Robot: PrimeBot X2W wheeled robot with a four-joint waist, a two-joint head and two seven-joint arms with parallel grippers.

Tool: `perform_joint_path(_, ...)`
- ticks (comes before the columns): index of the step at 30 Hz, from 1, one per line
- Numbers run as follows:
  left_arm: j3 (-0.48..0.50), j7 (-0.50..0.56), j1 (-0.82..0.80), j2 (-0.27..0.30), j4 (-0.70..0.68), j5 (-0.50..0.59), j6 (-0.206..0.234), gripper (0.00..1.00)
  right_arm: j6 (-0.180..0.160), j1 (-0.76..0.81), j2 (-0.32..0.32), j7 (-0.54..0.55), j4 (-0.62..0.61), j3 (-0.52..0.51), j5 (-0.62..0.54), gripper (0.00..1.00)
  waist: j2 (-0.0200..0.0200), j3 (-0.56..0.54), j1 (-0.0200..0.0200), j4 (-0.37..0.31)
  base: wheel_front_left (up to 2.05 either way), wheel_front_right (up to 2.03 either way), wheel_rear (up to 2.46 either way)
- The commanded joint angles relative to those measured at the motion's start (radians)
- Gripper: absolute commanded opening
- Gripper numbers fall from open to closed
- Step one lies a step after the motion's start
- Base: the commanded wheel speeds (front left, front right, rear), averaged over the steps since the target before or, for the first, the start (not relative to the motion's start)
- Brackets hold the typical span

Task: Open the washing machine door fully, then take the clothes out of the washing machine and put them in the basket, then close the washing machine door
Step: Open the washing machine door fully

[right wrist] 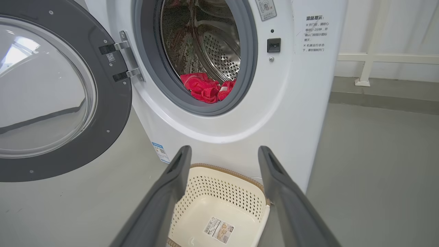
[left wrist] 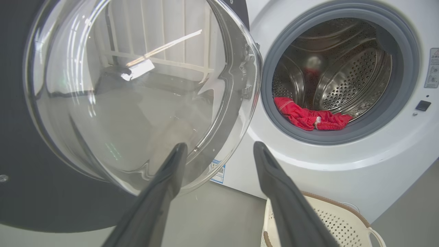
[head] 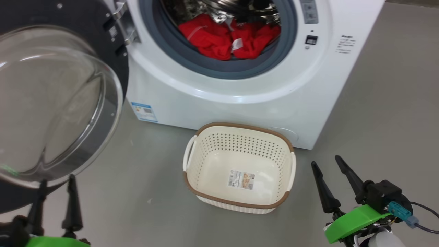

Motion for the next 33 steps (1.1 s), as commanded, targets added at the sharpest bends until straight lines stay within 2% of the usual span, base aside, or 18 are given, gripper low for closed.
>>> perform_joint_path(1,0.016,-0.005,0.003,0.032,-0.039,-0.009,0.002,1.00,0.006,0.002,0.001,-0.012,-0.034,0.013,0.011,1.00,-0.0001,-0.009,0.0000,-0.028,0.00,0.00,0.00)
perform_joint_path(12,-0.111,-0.005,0.055,0.053,-0.112,-0.036,0.002,1.00,0.006,0.058,0.011,-0.012,-0.066,-0.043,0.015,1.00,-0.0001,-0.024,0.0000,-0.128,0.00,0.00,0.00)
perform_joint_path(25,-0.167,-0.005,0.088,0.059,-0.181,-0.024,0.002,1.00,0.006,0.098,0.018,-0.012,-0.091,-0.097,0.011,1.00,-0.0001,-0.028,0.0000,-0.242,0.00,0.00,0.00)
perform_joint_path(33,-0.199,-0.005,0.098,0.066,-0.198,-0.035,0.002,1.00,0.006,0.110,0.021,-0.012,-0.110,-0.118,0.010,1.00,-0.0001,-0.024,0.0000,-0.279,0.00,0.00,0.00)
